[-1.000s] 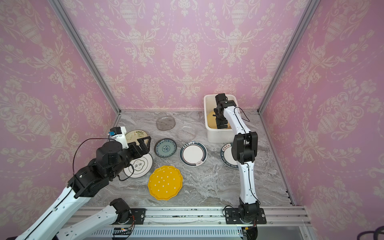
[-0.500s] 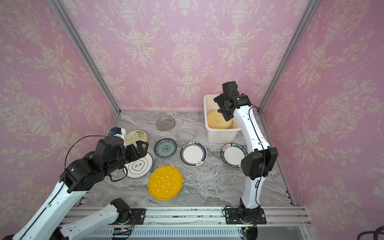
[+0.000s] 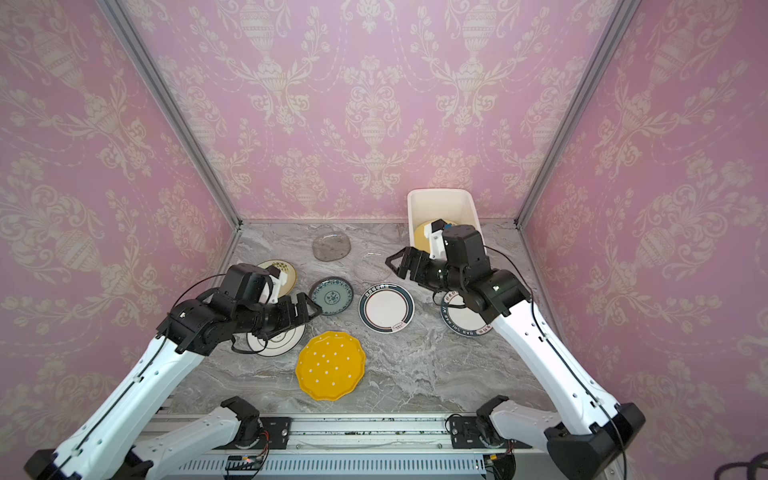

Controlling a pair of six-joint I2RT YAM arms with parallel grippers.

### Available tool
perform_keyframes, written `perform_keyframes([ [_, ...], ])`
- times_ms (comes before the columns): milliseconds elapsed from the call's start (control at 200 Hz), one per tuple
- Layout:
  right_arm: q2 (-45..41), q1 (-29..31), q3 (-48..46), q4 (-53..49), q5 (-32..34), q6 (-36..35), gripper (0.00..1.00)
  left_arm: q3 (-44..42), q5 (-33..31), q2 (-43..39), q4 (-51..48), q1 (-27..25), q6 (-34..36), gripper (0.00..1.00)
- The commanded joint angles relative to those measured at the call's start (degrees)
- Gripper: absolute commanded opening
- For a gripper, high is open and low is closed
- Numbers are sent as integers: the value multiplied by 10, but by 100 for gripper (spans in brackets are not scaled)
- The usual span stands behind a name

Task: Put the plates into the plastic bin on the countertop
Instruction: 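Raise the right gripper out of the bin and swing it toward the table, then move both grippers to the yellow polka-dot plate from opposite sides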

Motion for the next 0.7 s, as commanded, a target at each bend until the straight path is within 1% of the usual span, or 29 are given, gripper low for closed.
perform_keyframes([
  [0,-24,57,-91,2,-21,-17,88,-11,21,1,-37,7,38,99],
  [75,-22,104,-126,-20,2,-37,88,-35,3,-6,-41,9,31,99],
  [120,-10,125,-148,-20,7,-37,88,-54,-10,-14,-41,10,22,99],
  [200,18,161,-177,1,22,-22,88,-91,-38,-33,-39,13,-1,99],
  [265,40,181,-202,51,20,-2,89,-123,-52,-48,-27,18,-37,99],
  [345,71,188,-231,130,8,35,89,-168,-40,-64,7,25,-84,99],
  [385,90,188,-233,150,2,48,89,-191,-37,-70,23,28,-115,99],
  [465,131,188,-207,127,2,43,90,-240,-23,-75,64,32,-164,99],
  [495,146,188,-197,122,-1,38,90,-249,-19,-74,77,35,-177,99],
  [510,152,188,-193,121,-2,38,90,-269,-16,-73,85,36,-183,99],
  [545,168,188,-186,119,-8,36,90,-287,-12,-69,95,39,-198,99],
  [696,229,186,-158,108,-33,27,90,-337,5,-52,151,55,-242,99],
])
